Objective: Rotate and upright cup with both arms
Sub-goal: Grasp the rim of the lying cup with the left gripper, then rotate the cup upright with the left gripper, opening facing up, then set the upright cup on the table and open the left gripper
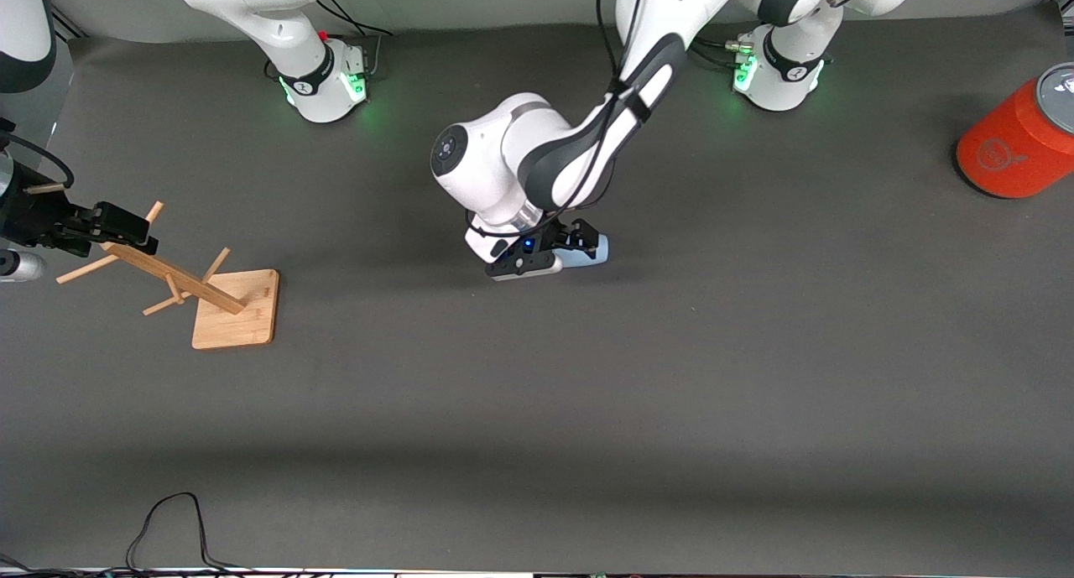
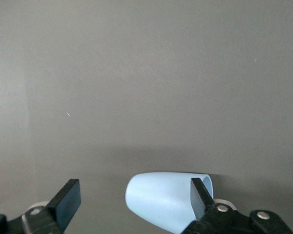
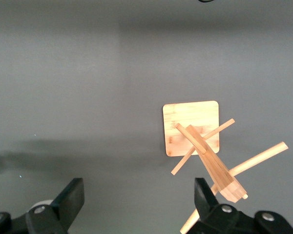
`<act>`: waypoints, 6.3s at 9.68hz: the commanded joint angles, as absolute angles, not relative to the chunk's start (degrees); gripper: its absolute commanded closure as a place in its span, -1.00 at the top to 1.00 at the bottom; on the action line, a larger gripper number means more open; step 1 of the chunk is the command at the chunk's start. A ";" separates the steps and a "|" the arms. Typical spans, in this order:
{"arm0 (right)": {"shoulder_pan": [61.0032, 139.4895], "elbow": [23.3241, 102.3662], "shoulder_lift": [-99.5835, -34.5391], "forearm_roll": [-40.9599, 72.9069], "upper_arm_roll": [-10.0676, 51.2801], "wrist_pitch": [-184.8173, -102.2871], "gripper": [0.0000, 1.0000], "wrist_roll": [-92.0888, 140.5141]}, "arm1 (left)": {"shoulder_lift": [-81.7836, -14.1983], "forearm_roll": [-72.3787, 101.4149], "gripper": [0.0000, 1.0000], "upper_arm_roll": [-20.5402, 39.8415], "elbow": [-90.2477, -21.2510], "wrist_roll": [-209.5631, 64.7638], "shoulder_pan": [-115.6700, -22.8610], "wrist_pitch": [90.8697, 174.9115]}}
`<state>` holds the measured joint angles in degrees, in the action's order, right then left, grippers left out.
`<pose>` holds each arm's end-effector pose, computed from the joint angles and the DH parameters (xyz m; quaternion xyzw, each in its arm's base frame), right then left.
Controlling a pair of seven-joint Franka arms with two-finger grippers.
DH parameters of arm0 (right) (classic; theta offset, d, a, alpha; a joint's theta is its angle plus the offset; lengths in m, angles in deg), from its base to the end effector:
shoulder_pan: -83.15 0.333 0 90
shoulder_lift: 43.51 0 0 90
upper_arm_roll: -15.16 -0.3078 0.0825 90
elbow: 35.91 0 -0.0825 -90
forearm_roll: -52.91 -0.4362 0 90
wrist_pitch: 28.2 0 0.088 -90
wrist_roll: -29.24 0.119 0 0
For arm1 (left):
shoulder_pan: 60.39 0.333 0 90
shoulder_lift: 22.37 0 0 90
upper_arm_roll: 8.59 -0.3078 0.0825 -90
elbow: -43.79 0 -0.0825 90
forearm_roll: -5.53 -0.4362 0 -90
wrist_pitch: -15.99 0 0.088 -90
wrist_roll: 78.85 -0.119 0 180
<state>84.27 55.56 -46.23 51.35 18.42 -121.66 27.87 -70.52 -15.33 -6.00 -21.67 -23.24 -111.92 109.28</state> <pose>0.6242 -0.0196 0.5669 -0.9999 0.0076 0.0060 0.0124 0.4854 -0.5876 0.2416 -0.9716 0.0250 -0.0296 0.2332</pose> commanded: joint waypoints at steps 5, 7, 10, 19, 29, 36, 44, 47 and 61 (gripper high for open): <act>85.61 56.90 -44.83 52.12 19.82 -123.03 1.00 26.17 | -75.18 -15.39 0.97 -6.30 -22.39 -22.86 -114.62 111.87; 85.70 57.16 -44.74 52.03 19.73 -123.03 1.00 26.17 | -76.24 -16.62 0.85 -6.30 -22.48 -27.22 -114.88 112.06; 85.61 56.90 -44.65 52.03 19.82 -123.03 1.00 26.08 | -76.07 -19.95 -0.36 -6.39 -22.48 -33.13 -114.88 109.17; 85.08 55.14 -45.71 51.85 19.90 -122.33 1.00 26.43 | -70.81 -19.19 -1.00 -7.36 -11.25 -50.97 -106.76 92.99; 85.17 55.49 -45.71 51.94 19.82 -122.06 1.00 26.78 | -54.93 1.84 -1.00 -7.97 -26.72 -45.48 -92.82 122.01; 85.17 55.49 -45.79 51.94 19.82 -122.15 1.00 26.70 | -40.47 -10.96 -1.00 -7.97 -66.67 -18.08 -98.79 158.52; 85.08 55.67 -45.53 52.12 19.90 -121.98 1.00 20.01 | -48.56 -20.58 -1.00 -8.06 -72.23 -0.10 -104.69 168.31; 85.17 55.67 -45.35 52.12 19.90 -121.62 1.00 20.10 | -48.39 -20.67 0.77 -7.97 -72.05 -0.10 -104.51 168.04; 85.43 56.11 -44.56 52.03 19.90 -120.74 1.00 25.11 | -43.64 -20.67 1.00 -7.80 -71.79 2.54 -109.35 157.94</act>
